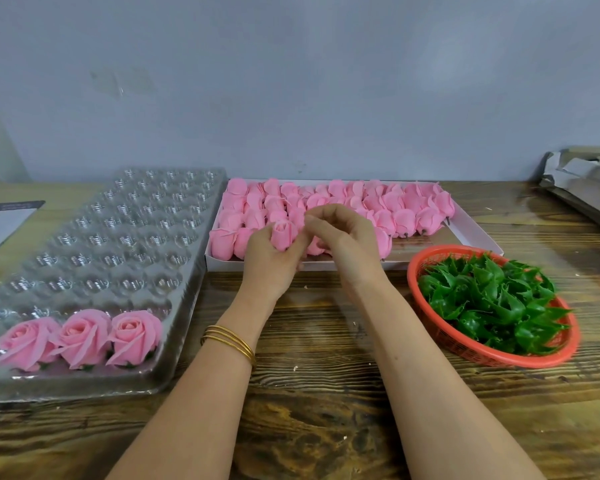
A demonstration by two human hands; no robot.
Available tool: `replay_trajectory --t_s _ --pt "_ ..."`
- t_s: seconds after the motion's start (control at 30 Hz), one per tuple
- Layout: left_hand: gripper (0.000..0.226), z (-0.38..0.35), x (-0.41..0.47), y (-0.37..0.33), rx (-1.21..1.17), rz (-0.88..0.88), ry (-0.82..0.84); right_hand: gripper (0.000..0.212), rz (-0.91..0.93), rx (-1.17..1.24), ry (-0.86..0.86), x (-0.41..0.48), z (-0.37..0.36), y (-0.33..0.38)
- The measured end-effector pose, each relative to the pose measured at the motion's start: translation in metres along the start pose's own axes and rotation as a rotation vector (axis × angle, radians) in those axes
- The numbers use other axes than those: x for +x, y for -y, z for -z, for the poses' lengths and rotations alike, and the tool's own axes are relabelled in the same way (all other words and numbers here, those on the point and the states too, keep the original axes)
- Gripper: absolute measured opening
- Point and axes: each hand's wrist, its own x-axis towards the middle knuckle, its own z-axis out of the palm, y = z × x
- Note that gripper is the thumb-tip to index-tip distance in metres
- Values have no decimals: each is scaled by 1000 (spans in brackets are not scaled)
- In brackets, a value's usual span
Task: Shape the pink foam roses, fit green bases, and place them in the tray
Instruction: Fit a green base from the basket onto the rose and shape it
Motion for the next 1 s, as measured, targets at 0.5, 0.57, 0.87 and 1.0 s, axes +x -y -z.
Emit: replay_trajectory --t_s 0.5,0.57,0.87,1.0 --pt "35 -4 3 4 225 -136 124 22 135 -42 99 -7 -19 -2" --pt "39 -4 2 4 197 -132 106 14 128 -59 117 -7 -19 -2" --pt "40 -6 3 7 218 -116 39 21 116 -147 140 -9 -19 -3" --pt "38 -6 3 5 247 -100 47 32 137 -228 152 -9 -20 -8"
